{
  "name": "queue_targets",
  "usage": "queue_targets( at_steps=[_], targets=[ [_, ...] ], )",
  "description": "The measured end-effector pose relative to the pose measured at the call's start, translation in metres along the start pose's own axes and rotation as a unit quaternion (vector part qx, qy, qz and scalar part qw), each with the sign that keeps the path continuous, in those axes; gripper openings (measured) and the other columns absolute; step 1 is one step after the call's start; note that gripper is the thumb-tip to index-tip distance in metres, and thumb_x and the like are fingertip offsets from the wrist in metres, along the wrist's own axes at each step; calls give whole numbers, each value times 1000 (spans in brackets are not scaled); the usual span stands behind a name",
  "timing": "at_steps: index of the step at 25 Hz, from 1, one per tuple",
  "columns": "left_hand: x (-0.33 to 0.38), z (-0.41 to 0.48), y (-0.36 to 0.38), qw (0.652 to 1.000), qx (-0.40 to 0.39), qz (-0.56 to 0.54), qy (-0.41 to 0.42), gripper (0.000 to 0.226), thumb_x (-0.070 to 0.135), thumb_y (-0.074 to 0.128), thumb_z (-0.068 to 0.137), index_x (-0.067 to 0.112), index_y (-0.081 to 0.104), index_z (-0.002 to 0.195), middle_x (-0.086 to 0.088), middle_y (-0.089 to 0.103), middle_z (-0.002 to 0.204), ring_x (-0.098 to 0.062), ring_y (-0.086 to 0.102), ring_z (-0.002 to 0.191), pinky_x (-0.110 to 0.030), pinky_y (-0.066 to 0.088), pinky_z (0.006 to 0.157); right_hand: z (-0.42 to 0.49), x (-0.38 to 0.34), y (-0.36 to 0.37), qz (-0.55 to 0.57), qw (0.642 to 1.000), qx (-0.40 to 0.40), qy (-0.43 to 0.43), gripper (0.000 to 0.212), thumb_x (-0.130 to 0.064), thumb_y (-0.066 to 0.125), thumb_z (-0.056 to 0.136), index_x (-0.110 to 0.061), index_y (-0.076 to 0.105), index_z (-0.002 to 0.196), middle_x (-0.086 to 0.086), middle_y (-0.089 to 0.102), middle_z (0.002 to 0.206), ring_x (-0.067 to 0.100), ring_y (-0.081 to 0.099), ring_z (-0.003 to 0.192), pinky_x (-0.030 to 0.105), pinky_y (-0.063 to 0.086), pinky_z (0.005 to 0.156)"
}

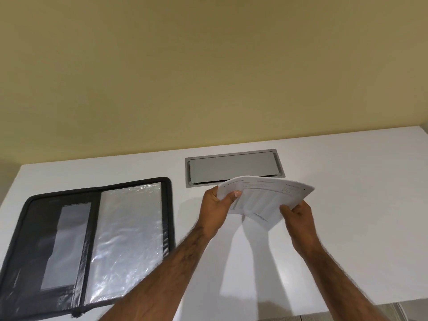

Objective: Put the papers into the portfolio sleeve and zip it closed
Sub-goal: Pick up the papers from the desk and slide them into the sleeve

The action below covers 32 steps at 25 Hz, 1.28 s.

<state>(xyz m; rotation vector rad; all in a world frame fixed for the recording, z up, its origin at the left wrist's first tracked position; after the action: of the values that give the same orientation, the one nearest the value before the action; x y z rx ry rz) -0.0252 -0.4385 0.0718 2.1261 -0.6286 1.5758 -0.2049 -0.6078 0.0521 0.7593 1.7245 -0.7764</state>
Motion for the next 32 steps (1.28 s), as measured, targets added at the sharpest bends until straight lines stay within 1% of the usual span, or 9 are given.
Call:
queue_targets(
  at_steps=[4,7,11,15,18,21,26,29,32],
  targets=[
    [22,7,-43,999,45,-1,-4,15,25,79,87,38,77,93,11,80,97,-11,75,92,-27,61,80,-2,-21,36,-16,994,-107,-24,34,-4,59,93,-30,69,111,-2,76,109,20,72,98,42,58,78],
    [34,10,-100,997,81,-8,-6,9,27,79,85,32,79,92,2,81,96,-24,76,94,-36,62,82,1,-40,89,-125,979,-152,-51,32,-14,63,94,-45,70,102,-19,75,102,6,72,88,35,59,68],
    [39,28,-198,989,145,5,13,14,35,72,92,26,75,102,5,78,102,-18,75,96,-36,58,83,14,-67,176,-221,956,-162,-102,12,-17,64,92,-26,70,90,-14,73,85,10,67,72,33,52,61],
    [0,39,-319,941,241,233,-47,37,30,59,101,17,58,135,1,68,120,-25,64,118,-32,49,97,38,-91,243,-275,942,-144,-126,21,-15,62,89,-22,58,69,-7,61,65,14,54,60,28,40,55],
    [-43,53,-364,865,131,478,-84,46,28,45,104,22,47,149,0,49,153,-21,48,139,-30,37,112,61,-103,272,-271,947,-124,-122,11,-17,61,87,-12,62,78,7,65,73,24,56,62,28,44,56],
    [-68,63,-368,812,59,580,-28,48,23,29,106,15,40,152,-3,37,161,-25,36,148,-39,30,122,81,-114,295,-288,942,-96,-142,10,-20,62,86,-10,64,84,11,68,79,30,61,70,37,50,63],
    [-65,69,-373,760,58,646,43,33,22,41,102,19,54,133,-4,64,126,-29,61,112,-43,51,91,91,-116,318,-279,945,-81,-148,3,-24,62,84,-25,62,81,-4,64,70,5,53,52,28,42,56],
    [-59,82,-384,774,80,627,24,26,20,44,99,18,58,122,-6,65,106,-32,62,96,-43,54,80,92,-114,331,-275,947,-86,-145,4,-22,62,85,-23,63,82,1,66,73,11,54,56,30,44,57],
    [-63,89,-385,735,59,675,24,19,14,51,95,17,62,111,-6,63,100,-31,60,92,-40,51,72,93,-115,340,-268,948,-88,-144,7,-18,62,88,-22,65,83,2,68,79,13,57,60,27,45,59]
  ],
)
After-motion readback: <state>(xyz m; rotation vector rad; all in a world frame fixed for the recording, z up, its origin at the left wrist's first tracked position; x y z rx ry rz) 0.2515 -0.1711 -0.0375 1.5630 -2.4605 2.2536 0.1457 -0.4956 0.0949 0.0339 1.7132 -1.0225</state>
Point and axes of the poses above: each hand's wrist, its own z-axis towards the middle knuckle, its own y-axis out of the palm, x = y × z, the point moved 8 cm from there along z, towards the middle knuckle
